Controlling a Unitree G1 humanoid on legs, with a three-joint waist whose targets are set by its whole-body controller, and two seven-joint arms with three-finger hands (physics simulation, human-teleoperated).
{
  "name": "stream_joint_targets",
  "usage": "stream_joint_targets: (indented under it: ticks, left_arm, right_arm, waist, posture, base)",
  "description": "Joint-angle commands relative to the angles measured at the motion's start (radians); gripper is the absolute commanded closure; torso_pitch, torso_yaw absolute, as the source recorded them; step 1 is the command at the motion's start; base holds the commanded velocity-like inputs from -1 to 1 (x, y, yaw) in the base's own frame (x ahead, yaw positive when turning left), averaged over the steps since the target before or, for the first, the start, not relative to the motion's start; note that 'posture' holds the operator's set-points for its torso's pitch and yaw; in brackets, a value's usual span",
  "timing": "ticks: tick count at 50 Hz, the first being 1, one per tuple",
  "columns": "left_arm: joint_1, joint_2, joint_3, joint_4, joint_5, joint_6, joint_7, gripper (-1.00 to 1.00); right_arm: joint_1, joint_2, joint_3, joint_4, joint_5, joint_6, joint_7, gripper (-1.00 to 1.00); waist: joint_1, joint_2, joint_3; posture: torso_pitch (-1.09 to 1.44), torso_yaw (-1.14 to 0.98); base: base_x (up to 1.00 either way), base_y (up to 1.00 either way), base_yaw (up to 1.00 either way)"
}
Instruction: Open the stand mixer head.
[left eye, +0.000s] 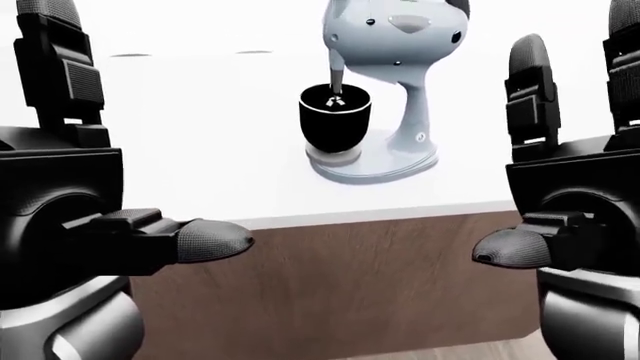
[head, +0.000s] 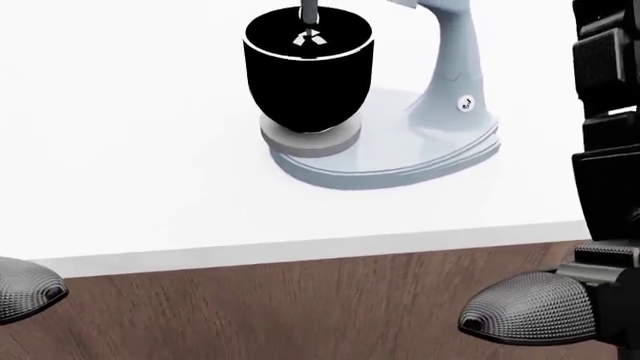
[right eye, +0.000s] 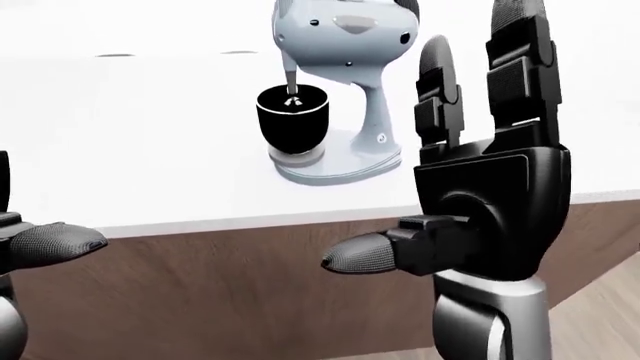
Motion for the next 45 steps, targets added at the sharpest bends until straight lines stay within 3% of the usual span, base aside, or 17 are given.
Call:
stream_joint_targets:
  ticks: [1,7,13,24,35,45]
  left_arm:
    - [-0.016,0.006,0.008,-0.01,0.007,-0.015,-0.004,-0.98]
    - [-0.011,0.0,0.014,-0.01,-0.005,-0.031,0.0,-0.99]
    - [-0.007,0.026,0.008,-0.01,-0.019,-0.051,0.018,-0.98]
    - [-0.008,0.027,0.015,-0.01,-0.025,-0.045,0.022,-0.98]
    - [-0.008,0.014,0.013,-0.01,-0.015,-0.04,0.012,-0.98]
    - [-0.01,0.006,0.01,-0.01,-0.01,-0.036,0.009,-0.98]
  right_arm:
    - [-0.018,-0.001,-0.018,-0.016,0.028,0.003,-0.008,-1.0]
    - [-0.009,0.03,-0.029,-0.016,0.049,0.075,0.006,-1.0]
    - [-0.014,0.069,-0.062,-0.016,0.116,0.2,-0.016,-1.0]
    - [-0.022,0.125,-0.099,-0.005,0.183,0.312,-0.048,-1.0]
    - [0.0,0.143,-0.089,0.012,0.147,0.325,-0.017,-1.0]
    - [-0.028,0.122,-0.121,0.067,0.277,0.347,-0.141,-1.0]
  waist:
    - [0.0,0.002,-0.016]
    - [-0.002,0.004,-0.057]
    - [-0.003,0.008,-0.078]
    - [-0.002,0.013,-0.09]
    - [0.0,0.012,-0.102]
    - [0.0,0.011,-0.113]
  posture:
    - [-0.15,0.0]
    - [-0.19,0.0]
    - [-0.19,0.0]
    - [-0.19,0.0]
    - [-0.19,0.0]
    - [-0.19,0.0]
  base:
    - [0.0,0.0,0.0]
    - [0.0,0.0,0.0]
    - [0.0,0.0,0.0]
    - [0.0,0.0,0.0]
    - [0.0,0.0,0.0]
    - [0.0,0.0,0.0]
